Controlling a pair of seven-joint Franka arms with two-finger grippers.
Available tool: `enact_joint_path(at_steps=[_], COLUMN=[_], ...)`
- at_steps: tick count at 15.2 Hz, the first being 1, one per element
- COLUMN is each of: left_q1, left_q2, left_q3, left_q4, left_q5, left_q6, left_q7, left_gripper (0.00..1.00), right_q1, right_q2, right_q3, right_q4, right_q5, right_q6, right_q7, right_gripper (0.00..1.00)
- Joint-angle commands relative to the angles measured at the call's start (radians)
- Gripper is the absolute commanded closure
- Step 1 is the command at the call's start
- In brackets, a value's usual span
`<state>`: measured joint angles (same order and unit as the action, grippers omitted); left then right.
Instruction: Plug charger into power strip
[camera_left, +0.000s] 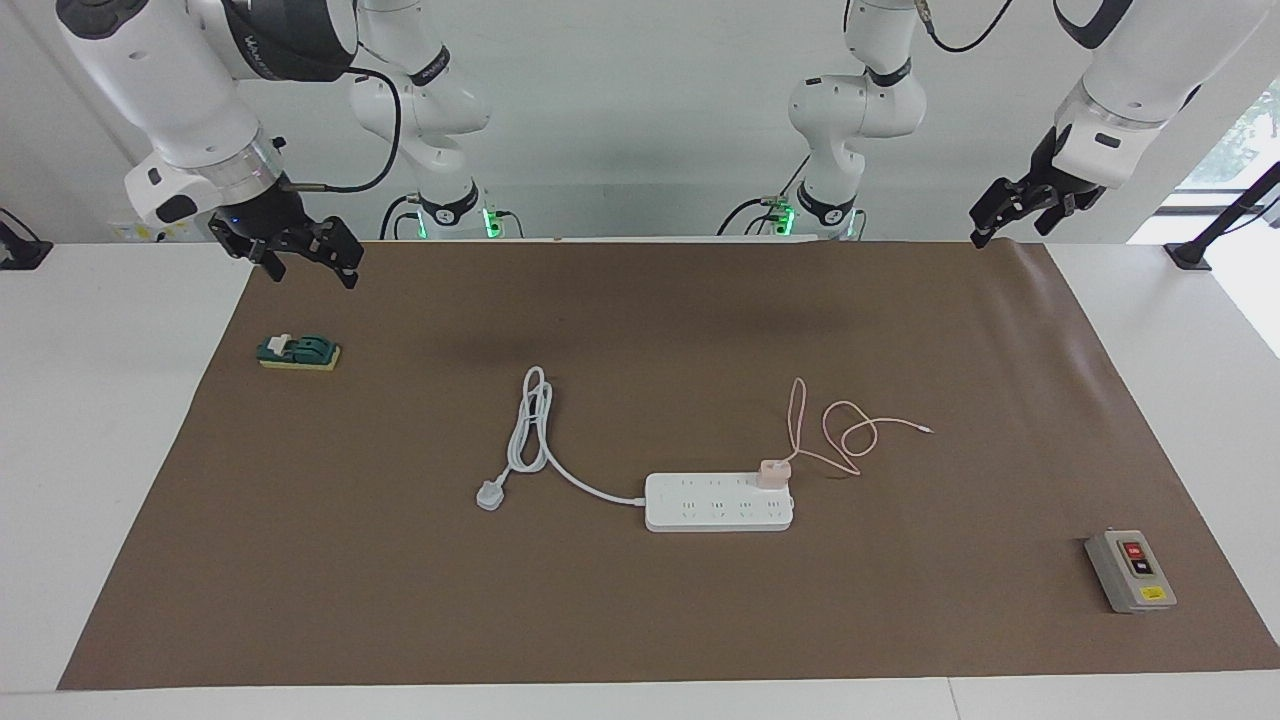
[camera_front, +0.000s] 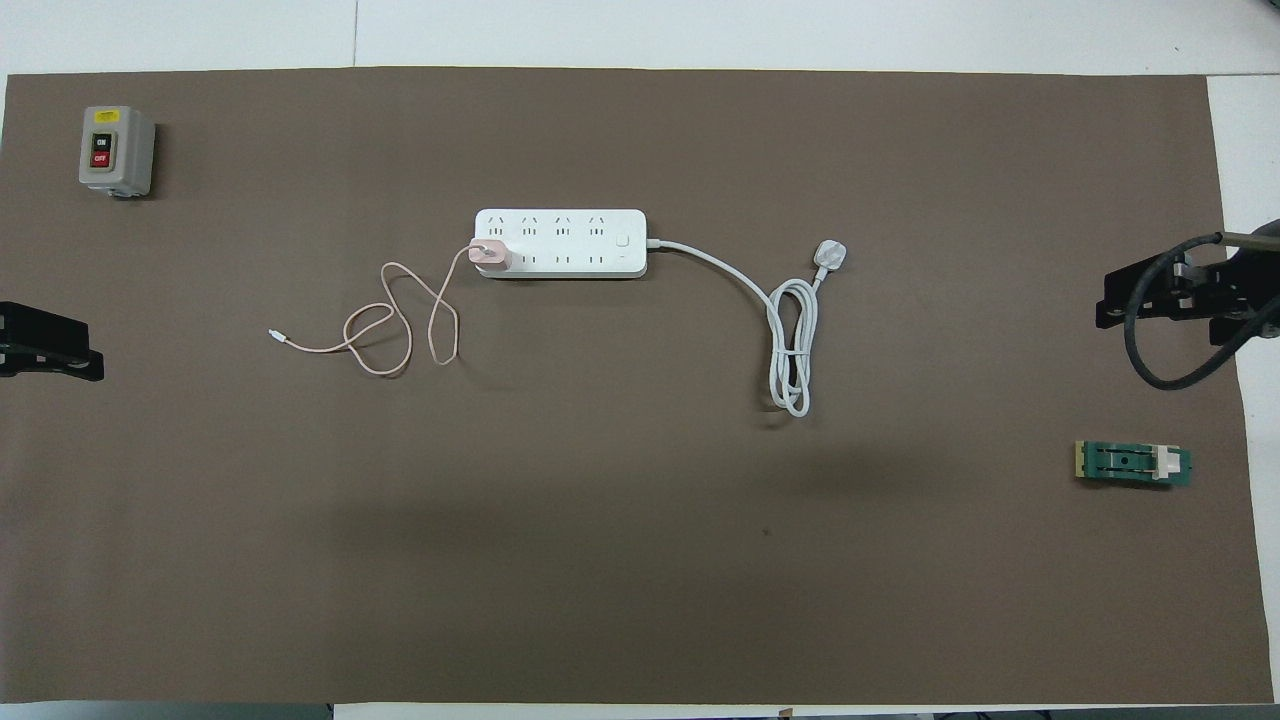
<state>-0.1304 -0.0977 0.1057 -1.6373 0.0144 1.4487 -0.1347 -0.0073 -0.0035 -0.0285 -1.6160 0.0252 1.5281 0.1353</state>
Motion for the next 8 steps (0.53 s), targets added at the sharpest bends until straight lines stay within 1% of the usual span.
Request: enact_joint_path(at_steps=[1, 8], left_q1=[0.005, 0.008], left_q2=[-0.02, 0.013], left_q3=[-0.005, -0.001], left_q4=[-0.036, -0.001], left_q5=[-0.005, -0.013], left_q6=[0.073, 0.039], left_q7=[0.099, 0.11], left_gripper=[0.0, 0.0], right_q1=[-0.019, -0.019], right_q2=[-0.01, -0.01], right_q3=[0.013, 0.013], right_q4=[-0.001, -0.001], right_q5=[0.016, 0.016], right_q6=[-0.019, -0.019], right_q7=[-0.016, -0.016], right_gripper=[0.0, 0.0])
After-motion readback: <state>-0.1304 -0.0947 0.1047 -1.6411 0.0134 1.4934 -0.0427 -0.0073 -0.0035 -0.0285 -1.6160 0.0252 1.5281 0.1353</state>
